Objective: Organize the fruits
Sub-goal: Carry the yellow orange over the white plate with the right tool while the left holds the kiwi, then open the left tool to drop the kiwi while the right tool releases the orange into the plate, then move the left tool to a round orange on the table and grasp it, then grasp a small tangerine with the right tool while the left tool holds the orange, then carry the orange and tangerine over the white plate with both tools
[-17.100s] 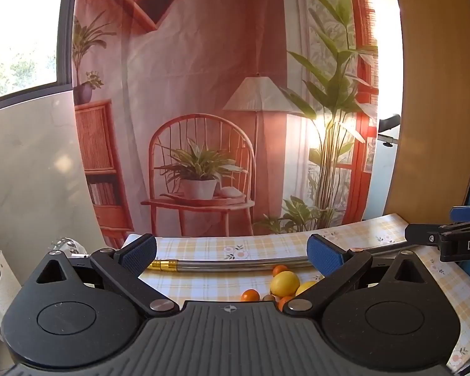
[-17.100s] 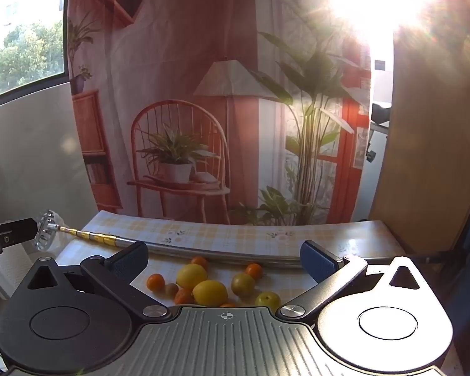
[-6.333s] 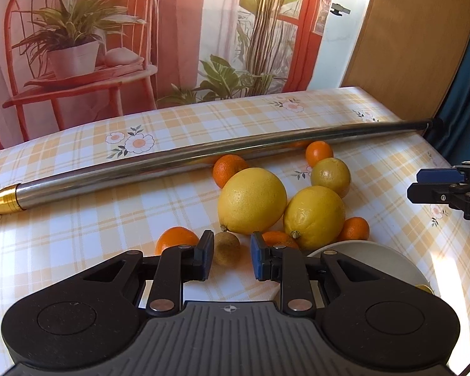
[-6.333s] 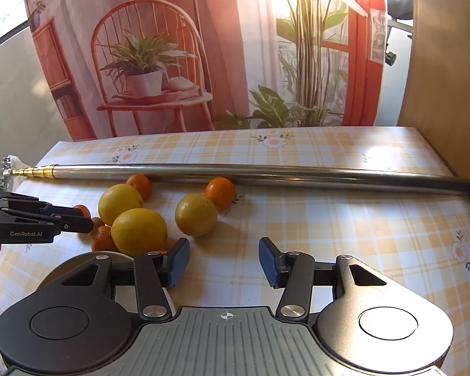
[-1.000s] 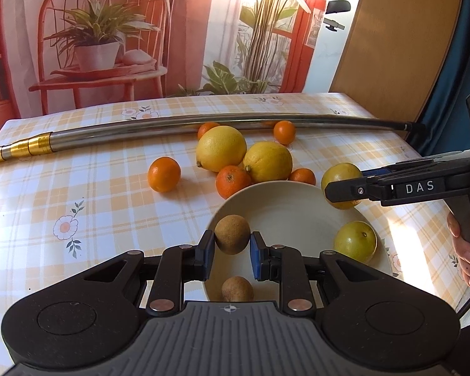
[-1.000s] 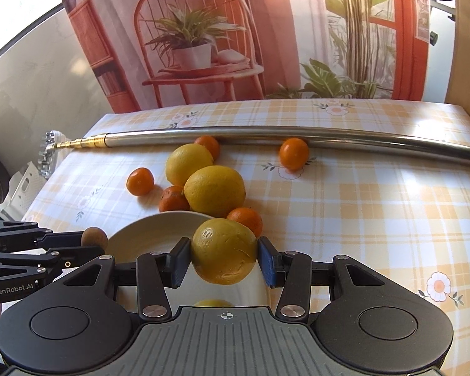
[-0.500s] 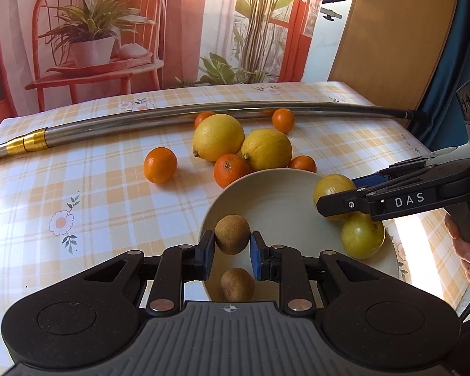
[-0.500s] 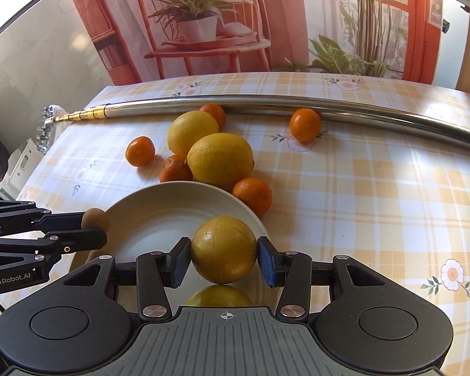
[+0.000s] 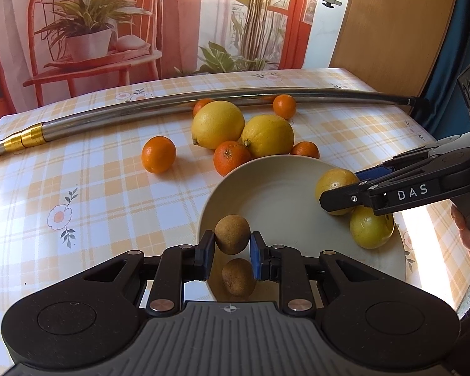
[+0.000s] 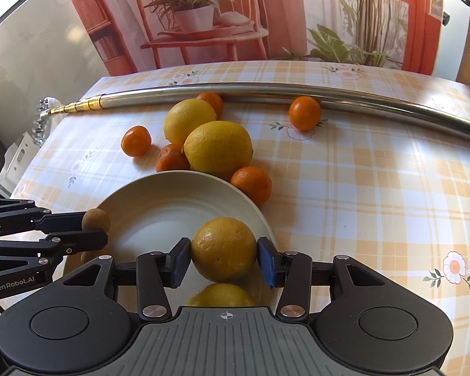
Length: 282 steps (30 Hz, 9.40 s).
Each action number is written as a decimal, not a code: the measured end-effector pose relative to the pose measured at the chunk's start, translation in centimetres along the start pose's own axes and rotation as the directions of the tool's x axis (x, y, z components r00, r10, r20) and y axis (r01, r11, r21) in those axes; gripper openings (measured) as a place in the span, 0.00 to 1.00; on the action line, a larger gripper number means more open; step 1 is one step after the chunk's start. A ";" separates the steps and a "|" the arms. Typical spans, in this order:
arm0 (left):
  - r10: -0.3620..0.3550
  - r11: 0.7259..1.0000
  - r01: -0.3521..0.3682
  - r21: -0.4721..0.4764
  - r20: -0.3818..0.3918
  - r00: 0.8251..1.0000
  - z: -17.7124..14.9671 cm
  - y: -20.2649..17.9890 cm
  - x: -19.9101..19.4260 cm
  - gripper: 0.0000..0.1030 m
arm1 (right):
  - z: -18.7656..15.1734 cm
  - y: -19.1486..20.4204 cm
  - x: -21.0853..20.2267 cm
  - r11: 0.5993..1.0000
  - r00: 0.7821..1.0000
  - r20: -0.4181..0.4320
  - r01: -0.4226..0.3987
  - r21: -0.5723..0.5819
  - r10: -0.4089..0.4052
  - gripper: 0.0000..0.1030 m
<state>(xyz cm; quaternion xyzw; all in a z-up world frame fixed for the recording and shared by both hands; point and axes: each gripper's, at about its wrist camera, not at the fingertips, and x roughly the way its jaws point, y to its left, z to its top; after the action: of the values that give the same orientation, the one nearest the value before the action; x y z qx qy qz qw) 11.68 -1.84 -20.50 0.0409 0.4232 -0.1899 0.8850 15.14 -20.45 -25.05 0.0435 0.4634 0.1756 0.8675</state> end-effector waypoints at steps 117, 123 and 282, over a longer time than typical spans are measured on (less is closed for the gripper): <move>-0.174 0.973 0.164 -0.164 -0.046 0.984 7.1 3.0 8.0 0.43 | 3.8 -5.3 -2.0 0.991 0.982 0.144 0.117 0.062 -0.125 0.42; -0.167 0.975 0.160 -0.155 -0.037 0.985 6.9 3.1 7.6 0.37 | 3.8 -5.4 -1.9 0.991 0.982 0.145 0.117 0.057 -0.124 0.42; -0.047 0.984 0.063 -0.167 0.099 0.994 1.0 2.2 -3.1 0.37 | 3.2 -3.8 -1.6 0.995 0.993 0.103 0.051 0.090 -0.060 0.30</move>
<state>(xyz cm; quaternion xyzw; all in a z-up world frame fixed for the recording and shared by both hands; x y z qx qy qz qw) 11.48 0.88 -17.70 -0.0555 0.3966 -0.1790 0.8987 18.02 -24.30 -22.91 0.0777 0.4252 0.1284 0.8926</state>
